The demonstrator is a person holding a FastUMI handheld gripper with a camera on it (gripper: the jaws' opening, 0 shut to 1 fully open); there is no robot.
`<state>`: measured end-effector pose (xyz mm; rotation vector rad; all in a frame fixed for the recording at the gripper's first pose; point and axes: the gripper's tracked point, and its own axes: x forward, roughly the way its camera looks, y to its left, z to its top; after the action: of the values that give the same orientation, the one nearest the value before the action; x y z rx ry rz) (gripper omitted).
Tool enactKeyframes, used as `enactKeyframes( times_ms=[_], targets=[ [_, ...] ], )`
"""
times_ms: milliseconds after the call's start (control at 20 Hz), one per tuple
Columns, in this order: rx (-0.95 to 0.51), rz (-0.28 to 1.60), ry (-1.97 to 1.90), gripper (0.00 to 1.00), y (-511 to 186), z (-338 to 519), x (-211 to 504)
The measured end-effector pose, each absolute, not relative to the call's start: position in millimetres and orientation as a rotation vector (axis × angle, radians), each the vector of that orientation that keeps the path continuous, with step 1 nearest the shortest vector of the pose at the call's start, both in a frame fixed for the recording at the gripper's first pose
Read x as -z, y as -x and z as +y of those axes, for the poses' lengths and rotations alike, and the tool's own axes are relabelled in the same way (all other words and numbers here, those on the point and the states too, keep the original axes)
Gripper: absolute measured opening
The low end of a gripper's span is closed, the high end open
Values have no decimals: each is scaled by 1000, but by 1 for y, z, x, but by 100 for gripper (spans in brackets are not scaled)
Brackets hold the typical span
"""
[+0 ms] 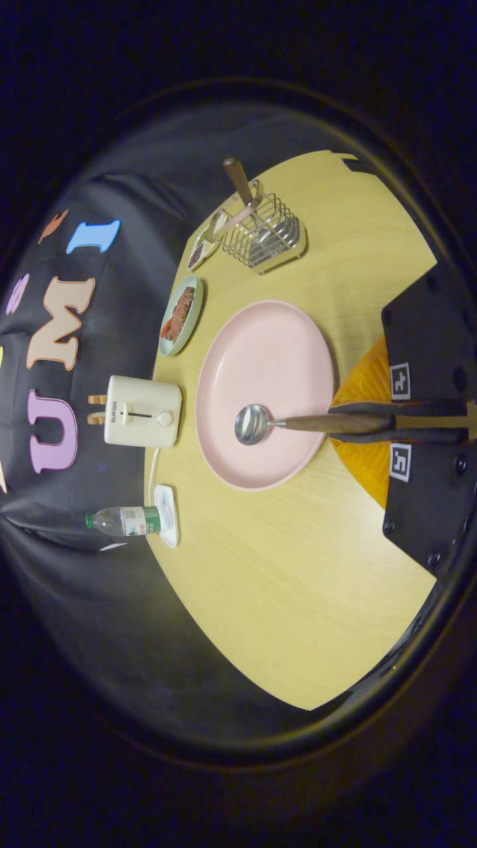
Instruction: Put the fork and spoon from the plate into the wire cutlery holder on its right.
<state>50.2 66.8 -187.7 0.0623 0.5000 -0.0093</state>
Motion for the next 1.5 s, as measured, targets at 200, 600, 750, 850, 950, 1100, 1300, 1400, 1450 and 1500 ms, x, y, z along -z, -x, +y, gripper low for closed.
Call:
enactKeyframes(
  times_ms=[200,600,750,850,950,1100,1300,1400,1450,1500],
  targets=[
    [14,472,-64,9,-48,68,179],
    [21,444,-70,4,-50,69,158],
    [44,452,-71,4,-49,60,149],
    [72,470,-63,4,-46,51,142],
    [95,485,-63,4,-45,41,135],
    [134,499,-60,4,-46,27,121],
    [186,506,-83,4,-48,5,96],
    [238,522,-99,4,-50,-11,85],
    [268,530,-119,4,-51,-19,79],
    [298,536,-148,4,-53,-26,74]
  ],
)
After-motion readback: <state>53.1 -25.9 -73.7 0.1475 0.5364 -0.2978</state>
